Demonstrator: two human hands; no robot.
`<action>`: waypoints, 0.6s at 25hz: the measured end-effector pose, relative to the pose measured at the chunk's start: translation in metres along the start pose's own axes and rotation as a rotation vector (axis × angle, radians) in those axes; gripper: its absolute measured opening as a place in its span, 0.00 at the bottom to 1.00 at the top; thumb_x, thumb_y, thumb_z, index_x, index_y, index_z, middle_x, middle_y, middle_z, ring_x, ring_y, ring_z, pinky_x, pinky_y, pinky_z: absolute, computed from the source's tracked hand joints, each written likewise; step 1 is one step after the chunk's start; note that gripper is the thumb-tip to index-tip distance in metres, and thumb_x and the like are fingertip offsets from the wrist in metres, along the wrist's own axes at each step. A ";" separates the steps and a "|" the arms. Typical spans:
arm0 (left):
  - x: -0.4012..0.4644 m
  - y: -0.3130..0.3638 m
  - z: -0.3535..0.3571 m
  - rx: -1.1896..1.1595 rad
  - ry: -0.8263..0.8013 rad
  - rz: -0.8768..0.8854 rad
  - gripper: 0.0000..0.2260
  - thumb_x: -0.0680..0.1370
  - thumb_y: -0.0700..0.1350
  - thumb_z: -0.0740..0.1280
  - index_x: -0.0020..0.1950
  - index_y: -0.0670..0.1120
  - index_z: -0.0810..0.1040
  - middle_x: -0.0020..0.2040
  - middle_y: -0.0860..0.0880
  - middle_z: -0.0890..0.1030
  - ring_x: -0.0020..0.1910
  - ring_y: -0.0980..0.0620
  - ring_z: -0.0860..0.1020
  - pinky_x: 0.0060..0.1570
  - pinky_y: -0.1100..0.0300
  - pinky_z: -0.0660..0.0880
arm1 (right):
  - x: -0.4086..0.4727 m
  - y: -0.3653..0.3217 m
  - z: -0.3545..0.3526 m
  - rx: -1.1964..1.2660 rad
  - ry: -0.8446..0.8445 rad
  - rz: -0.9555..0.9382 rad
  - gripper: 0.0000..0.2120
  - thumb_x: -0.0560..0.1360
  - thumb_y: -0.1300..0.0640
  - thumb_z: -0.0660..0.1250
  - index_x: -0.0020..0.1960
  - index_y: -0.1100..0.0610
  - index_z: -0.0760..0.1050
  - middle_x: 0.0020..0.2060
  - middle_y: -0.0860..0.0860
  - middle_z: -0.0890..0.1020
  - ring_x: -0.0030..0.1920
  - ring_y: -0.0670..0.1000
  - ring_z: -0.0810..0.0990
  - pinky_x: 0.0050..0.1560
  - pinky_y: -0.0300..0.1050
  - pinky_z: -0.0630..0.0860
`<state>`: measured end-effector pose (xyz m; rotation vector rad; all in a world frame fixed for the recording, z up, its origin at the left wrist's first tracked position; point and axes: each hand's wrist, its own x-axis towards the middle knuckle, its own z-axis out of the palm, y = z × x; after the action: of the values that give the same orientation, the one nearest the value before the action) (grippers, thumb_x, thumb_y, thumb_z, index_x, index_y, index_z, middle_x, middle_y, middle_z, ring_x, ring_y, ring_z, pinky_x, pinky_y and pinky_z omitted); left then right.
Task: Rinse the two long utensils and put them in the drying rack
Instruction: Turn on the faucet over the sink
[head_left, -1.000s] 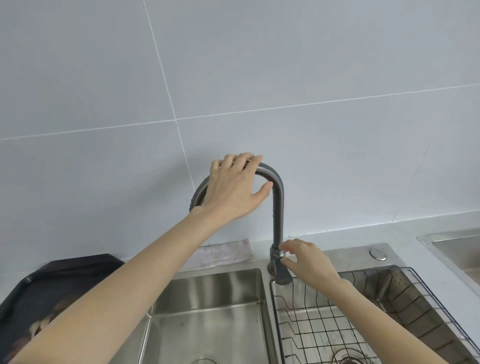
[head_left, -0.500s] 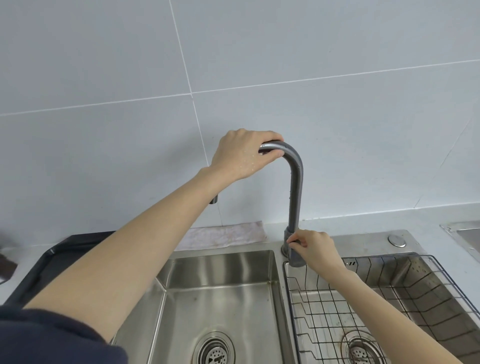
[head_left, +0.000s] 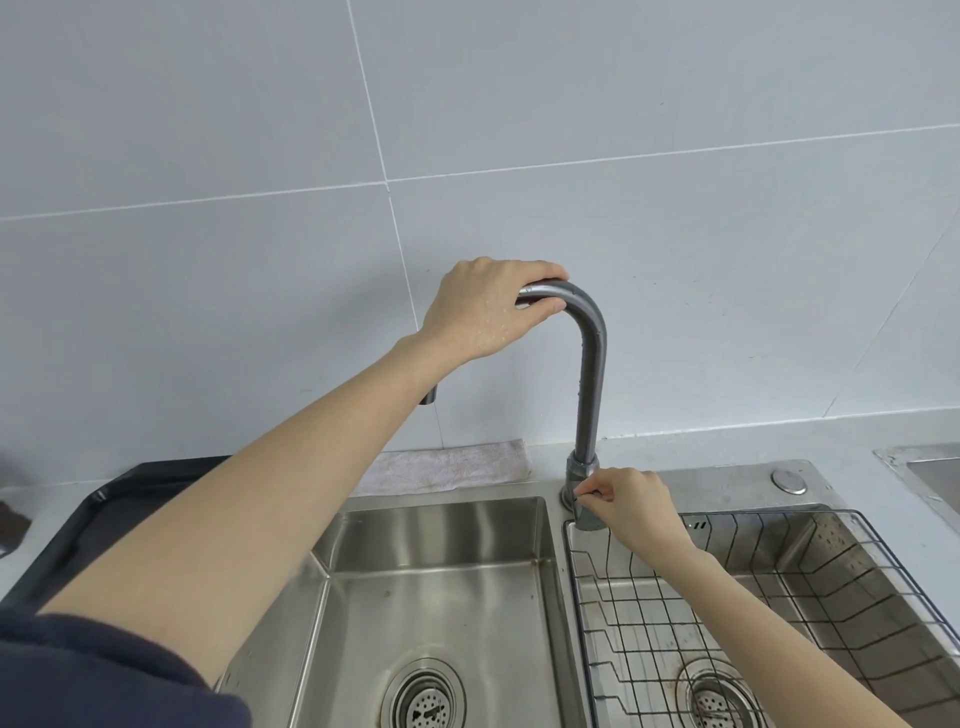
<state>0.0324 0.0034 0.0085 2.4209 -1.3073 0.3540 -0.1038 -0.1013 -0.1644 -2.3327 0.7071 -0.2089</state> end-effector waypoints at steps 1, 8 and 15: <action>0.000 0.000 0.000 -0.005 0.003 0.006 0.13 0.78 0.53 0.61 0.61 0.56 0.76 0.53 0.54 0.84 0.52 0.49 0.79 0.52 0.59 0.71 | -0.001 0.000 0.000 0.000 -0.002 0.004 0.07 0.73 0.62 0.66 0.46 0.56 0.83 0.46 0.54 0.86 0.51 0.54 0.82 0.55 0.48 0.77; -0.001 -0.002 0.002 -0.017 0.022 0.017 0.13 0.78 0.52 0.62 0.60 0.55 0.77 0.52 0.53 0.84 0.51 0.49 0.80 0.52 0.58 0.71 | -0.003 0.001 0.000 0.019 0.008 0.021 0.07 0.73 0.61 0.67 0.47 0.56 0.84 0.46 0.54 0.86 0.50 0.53 0.82 0.54 0.44 0.77; -0.003 -0.002 0.002 -0.027 0.035 0.017 0.13 0.78 0.52 0.62 0.61 0.54 0.77 0.54 0.53 0.84 0.53 0.48 0.80 0.55 0.57 0.72 | -0.005 0.000 0.001 0.028 0.018 0.014 0.07 0.73 0.63 0.67 0.46 0.57 0.84 0.45 0.54 0.86 0.50 0.52 0.83 0.54 0.43 0.77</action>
<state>0.0321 0.0057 0.0053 2.3724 -1.3099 0.3791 -0.1076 -0.0984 -0.1651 -2.3017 0.7244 -0.2329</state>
